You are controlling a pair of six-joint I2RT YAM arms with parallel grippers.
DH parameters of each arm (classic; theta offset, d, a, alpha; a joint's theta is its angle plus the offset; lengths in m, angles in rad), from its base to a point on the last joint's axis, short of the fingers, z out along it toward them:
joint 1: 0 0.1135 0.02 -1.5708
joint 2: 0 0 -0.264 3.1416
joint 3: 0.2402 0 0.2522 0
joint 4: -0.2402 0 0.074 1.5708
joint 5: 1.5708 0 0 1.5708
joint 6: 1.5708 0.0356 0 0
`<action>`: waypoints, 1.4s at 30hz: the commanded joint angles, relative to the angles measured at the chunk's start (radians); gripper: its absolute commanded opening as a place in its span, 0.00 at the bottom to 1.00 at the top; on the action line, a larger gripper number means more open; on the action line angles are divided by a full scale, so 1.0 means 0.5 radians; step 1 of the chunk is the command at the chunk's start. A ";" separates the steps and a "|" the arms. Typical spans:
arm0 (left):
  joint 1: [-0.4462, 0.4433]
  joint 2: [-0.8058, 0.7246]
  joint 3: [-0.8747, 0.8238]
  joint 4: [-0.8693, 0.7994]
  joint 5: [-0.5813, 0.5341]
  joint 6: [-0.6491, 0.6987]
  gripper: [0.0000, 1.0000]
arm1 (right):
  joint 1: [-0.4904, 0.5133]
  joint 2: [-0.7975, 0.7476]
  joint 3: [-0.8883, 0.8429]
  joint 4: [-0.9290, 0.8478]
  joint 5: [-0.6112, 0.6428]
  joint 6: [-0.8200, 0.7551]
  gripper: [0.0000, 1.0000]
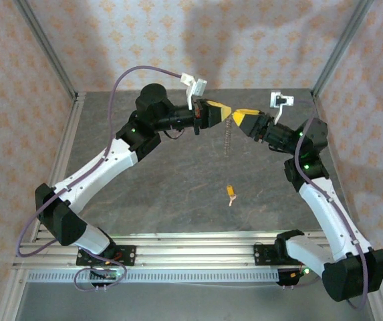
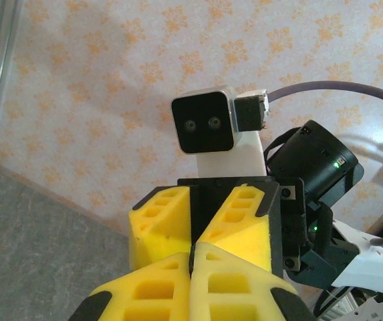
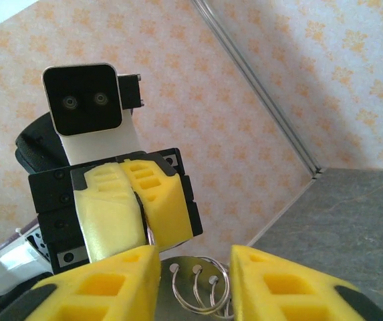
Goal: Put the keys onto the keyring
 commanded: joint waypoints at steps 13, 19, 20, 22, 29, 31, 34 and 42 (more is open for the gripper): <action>-0.002 0.029 0.063 0.073 0.032 0.016 0.00 | 0.032 -0.004 0.025 0.254 -0.063 0.119 0.33; -0.003 0.038 0.063 0.102 0.029 -0.006 0.00 | 0.101 0.042 0.031 0.278 -0.054 0.113 0.29; -0.002 0.036 0.063 0.104 0.029 -0.006 0.00 | 0.104 0.045 0.026 0.281 -0.055 0.113 0.28; -0.002 0.033 0.061 0.104 0.027 -0.006 0.00 | 0.107 0.042 0.016 0.281 -0.053 0.109 0.24; -0.002 0.033 0.054 0.107 0.025 -0.003 0.00 | 0.106 0.030 -0.015 0.253 -0.042 0.079 0.00; -0.002 0.028 0.051 0.105 0.013 -0.003 0.00 | 0.109 0.024 -0.024 0.231 -0.033 0.059 0.00; -0.002 0.010 0.035 0.108 -0.096 -0.031 0.00 | 0.109 0.016 -0.048 0.226 0.038 0.054 0.00; -0.010 -0.189 -0.296 0.464 -0.682 -0.384 0.62 | 0.109 0.038 -0.211 0.630 0.351 0.349 0.00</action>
